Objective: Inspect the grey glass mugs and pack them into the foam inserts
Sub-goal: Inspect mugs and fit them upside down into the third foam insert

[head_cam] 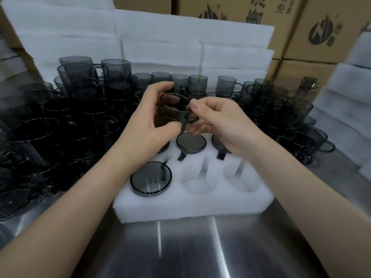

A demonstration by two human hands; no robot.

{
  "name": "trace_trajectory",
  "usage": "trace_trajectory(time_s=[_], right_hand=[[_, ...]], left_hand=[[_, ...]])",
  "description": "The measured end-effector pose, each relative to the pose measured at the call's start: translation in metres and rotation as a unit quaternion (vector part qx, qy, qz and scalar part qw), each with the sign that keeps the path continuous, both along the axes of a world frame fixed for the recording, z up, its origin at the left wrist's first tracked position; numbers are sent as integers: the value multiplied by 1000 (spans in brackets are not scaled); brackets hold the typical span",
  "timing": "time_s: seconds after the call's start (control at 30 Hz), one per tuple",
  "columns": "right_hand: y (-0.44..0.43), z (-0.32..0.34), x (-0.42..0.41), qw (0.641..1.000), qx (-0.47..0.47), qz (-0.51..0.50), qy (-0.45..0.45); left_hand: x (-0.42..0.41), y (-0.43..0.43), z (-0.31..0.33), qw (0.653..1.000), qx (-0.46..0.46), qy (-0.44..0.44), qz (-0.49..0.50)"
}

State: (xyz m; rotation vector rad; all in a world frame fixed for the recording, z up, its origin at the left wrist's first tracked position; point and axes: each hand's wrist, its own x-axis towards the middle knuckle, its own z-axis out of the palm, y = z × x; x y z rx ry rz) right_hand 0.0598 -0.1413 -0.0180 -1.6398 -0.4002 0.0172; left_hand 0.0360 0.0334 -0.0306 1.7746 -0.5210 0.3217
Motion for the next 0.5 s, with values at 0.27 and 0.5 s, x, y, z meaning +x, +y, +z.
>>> trace_trajectory(time_s=[0.27,0.5], right_hand=[[-2,-2,1,995,-69,67,-39],[-3,-1,-3,988,-88,96,-79]], left_hand=[[1,0,0,996,37,-42,65],[-2,3,2,997,2,-63,51]])
